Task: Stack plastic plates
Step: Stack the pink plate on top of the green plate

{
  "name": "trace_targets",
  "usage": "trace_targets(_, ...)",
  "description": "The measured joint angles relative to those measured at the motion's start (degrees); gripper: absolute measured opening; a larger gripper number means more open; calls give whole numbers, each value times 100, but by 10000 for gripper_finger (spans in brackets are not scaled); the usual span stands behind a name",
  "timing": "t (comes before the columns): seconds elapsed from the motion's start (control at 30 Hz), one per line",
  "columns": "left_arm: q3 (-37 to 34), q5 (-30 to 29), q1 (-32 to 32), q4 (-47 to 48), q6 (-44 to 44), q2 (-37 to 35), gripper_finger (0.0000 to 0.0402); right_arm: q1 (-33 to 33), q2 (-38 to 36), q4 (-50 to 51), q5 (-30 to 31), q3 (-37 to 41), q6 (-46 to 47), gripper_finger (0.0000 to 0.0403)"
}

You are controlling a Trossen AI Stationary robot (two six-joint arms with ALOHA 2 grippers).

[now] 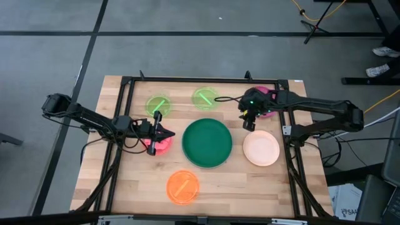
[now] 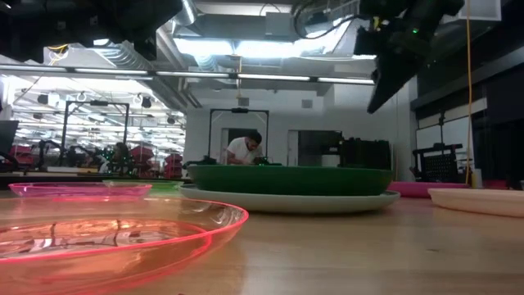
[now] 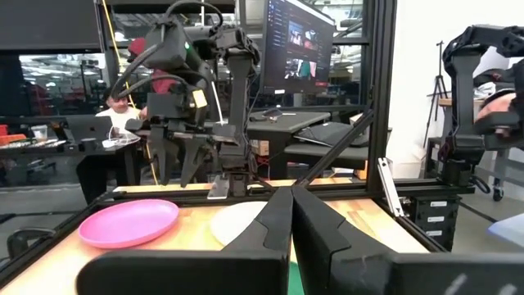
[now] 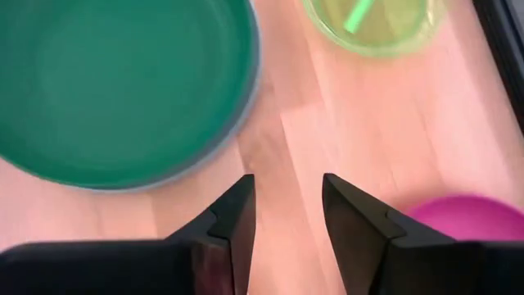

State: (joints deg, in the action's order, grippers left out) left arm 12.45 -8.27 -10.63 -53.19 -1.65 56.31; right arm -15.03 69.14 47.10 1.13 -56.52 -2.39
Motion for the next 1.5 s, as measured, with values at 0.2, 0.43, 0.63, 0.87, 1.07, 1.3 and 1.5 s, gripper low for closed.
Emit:
trace_targets(0.2, 0, -2, 0, 0, 0, 0, 4, 0, -54, 199, 577, 301, 354, 131)
trace_targets(0.43, 0, -19, -2, -1, 0, -1, 4, 0, -54, -79, 1261, 787, 871, 131)
trace_targets(0.63, 0, -28, -1, -2, 0, 0, 4, -9, 127, -232, 1394, 1119, 1182, 131)
trace_targets(0.87, 0, -131, -2, -4, 4, 0, 4, -11, 799, -458, 1849, 1203, 1291, 131)
trace_targets(1.07, 0, -131, -2, -2, 5, -1, 4, -199, 1379, -655, 2035, 1205, 1283, 131)
trace_targets(1.3, 0, -131, -2, -2, 7, -2, 4, -657, 1743, -894, 2036, 1205, 1105, 131)
trace_targets(1.5, 0, -131, -2, -1, 8, 0, 4, -954, 1830, -1021, 2035, 1205, 947, 131)
